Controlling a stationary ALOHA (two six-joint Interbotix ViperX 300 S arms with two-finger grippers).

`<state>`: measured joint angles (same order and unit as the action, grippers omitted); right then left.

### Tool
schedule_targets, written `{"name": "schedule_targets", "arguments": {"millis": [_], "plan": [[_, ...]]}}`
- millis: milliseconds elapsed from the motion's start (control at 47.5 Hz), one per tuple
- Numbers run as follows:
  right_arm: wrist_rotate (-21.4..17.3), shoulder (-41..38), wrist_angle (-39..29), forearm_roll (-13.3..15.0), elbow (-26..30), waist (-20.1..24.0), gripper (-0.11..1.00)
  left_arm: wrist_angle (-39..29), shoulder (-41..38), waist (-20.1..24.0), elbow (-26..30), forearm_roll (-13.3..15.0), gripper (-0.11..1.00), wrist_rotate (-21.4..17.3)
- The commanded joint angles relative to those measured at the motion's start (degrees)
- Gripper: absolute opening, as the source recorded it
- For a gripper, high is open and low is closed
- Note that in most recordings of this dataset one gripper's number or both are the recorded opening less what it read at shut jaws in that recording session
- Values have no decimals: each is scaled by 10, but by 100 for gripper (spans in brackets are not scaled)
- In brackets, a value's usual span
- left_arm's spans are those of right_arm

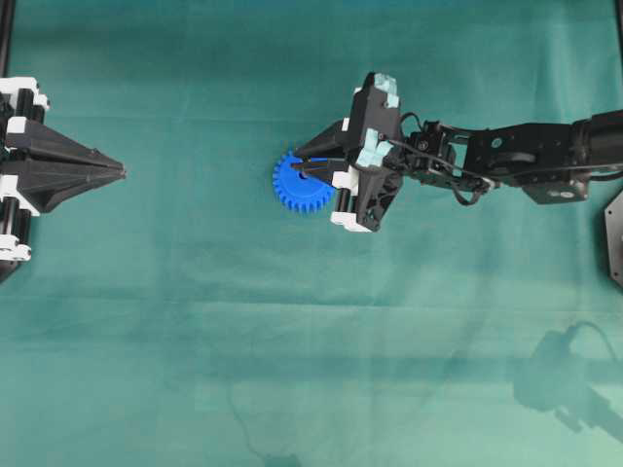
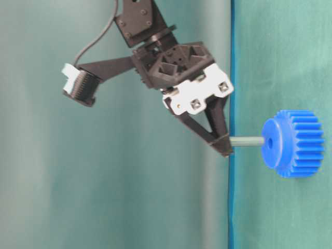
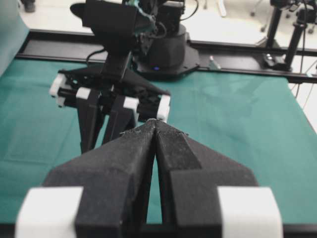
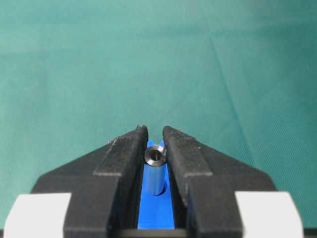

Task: Insert the shaft placed at a random location into the center hole of the medium gear at another random location.
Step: 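Lower the shaft with the right gripper into the gear's center hole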

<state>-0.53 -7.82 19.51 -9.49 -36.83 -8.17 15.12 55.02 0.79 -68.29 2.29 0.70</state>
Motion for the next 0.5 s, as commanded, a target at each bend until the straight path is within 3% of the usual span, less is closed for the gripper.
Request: {"name": "schedule_targets", "arguments": {"millis": [0,484], "plan": [[1,4,10,-1,6,1,24,4,-4,1,4,1,-1,0],[0,-4,10,-3,4,1,24,3,-4,1,4,1,-1,0]]}}
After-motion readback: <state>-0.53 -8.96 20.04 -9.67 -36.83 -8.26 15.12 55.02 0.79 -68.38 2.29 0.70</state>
